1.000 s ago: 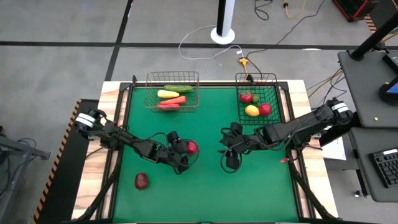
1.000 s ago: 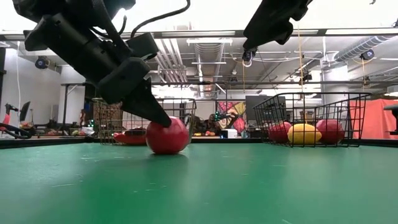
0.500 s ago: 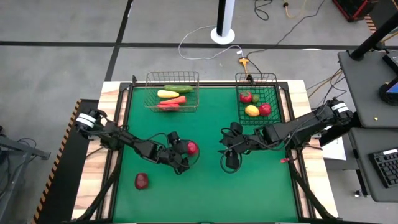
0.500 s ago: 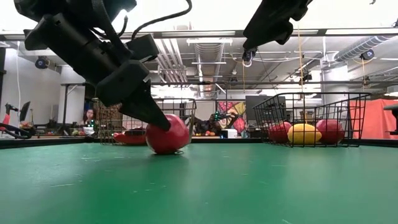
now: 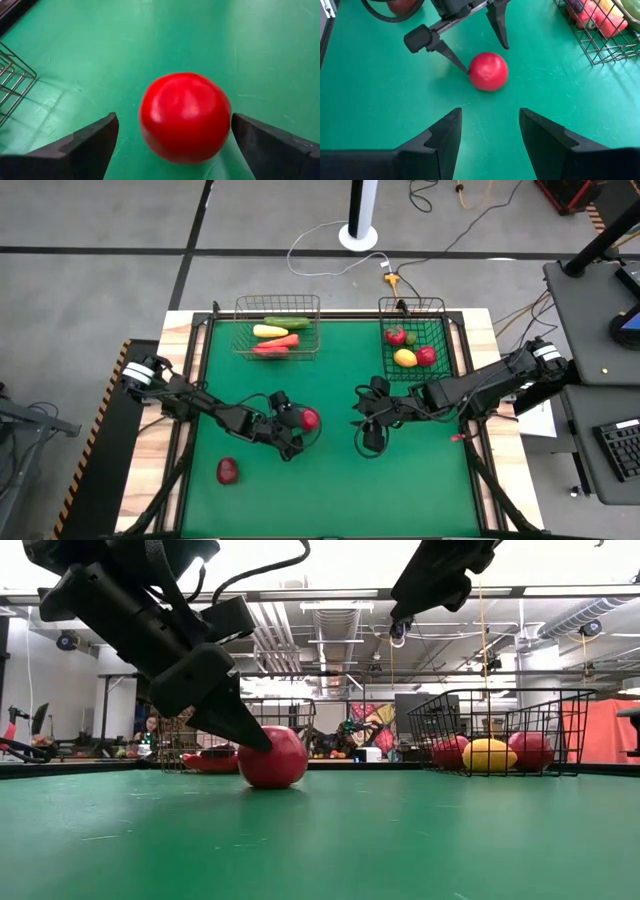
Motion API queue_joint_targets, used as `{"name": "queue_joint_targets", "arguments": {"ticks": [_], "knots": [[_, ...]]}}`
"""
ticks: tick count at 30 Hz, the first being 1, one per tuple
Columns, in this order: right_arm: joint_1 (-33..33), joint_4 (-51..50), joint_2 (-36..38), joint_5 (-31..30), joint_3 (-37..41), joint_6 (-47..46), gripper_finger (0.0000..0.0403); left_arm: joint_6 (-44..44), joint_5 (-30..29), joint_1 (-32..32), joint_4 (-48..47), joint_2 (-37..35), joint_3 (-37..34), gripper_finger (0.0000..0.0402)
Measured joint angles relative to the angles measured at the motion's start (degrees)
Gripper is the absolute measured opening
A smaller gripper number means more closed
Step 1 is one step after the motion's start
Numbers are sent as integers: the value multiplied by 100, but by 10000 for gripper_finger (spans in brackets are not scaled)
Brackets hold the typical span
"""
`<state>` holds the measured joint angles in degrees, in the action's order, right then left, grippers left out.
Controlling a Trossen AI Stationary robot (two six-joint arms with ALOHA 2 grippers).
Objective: Sort produce into baskets
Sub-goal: Put the red tomato into the black wire basket
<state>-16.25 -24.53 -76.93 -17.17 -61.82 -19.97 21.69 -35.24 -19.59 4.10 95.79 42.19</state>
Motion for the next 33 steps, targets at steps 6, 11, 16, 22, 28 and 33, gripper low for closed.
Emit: {"name": "queue_joint_targets", "arguments": {"ticks": [6,11,16,22,28,33], "knots": [[0,0,0,-2,0,0,189,-18,13,18,134,30,0,363],[0,2,0,-2,5,0,189,-215,501,177,696,360,-2,363],[0,-4,0,0,30,-33,189,-296,457,188,794,634,22,363],[0,0,0,-2,90,-45,189,-279,448,188,997,661,24,351],[0,68,0,-2,241,-169,189,-302,445,186,1160,654,31,327],[-2,311,0,-2,470,-115,189,-324,368,179,1541,651,31,313]]}}
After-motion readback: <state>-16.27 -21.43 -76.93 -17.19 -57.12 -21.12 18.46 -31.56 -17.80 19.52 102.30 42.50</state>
